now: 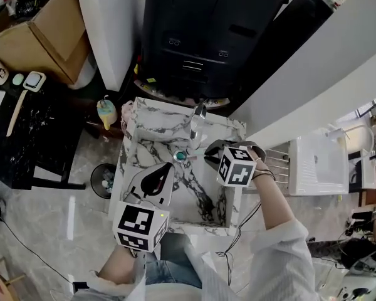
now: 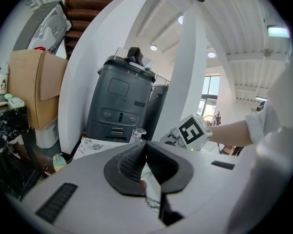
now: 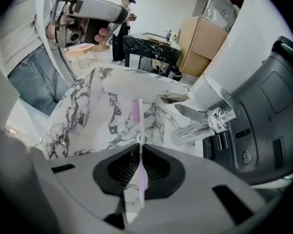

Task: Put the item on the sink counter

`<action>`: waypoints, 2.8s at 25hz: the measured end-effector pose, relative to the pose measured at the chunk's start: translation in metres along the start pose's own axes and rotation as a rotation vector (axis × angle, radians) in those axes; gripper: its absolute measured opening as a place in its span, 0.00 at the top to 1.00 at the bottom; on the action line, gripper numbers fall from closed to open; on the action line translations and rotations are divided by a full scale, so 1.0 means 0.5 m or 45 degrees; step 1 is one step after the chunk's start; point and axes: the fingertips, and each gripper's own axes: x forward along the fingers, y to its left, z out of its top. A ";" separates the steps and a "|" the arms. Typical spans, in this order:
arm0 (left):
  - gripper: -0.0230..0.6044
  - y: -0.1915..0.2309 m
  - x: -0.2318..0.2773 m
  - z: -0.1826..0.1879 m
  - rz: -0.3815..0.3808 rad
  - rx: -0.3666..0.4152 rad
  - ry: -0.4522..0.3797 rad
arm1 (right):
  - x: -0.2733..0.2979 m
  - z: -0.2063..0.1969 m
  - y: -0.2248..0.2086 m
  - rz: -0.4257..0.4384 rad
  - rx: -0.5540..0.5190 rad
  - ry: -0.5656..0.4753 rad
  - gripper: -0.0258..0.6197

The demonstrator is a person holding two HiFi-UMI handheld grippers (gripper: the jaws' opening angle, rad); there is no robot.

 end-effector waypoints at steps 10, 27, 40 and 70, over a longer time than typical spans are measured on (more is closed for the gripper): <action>0.94 -0.070 -0.104 -0.024 0.048 0.028 -0.036 | -0.028 0.127 0.135 -0.004 0.030 -0.176 0.91; 0.94 -0.225 -0.335 -0.066 0.340 -0.011 -0.178 | -0.220 0.223 0.360 -0.115 0.131 -0.653 0.91; 0.94 -0.256 -0.478 -0.143 0.520 -0.067 -0.173 | -0.360 0.314 0.520 -0.206 0.179 -1.058 0.91; 0.94 -0.090 -0.648 -0.318 0.581 -0.227 -0.105 | -0.168 0.481 0.673 -0.192 0.389 -1.004 0.91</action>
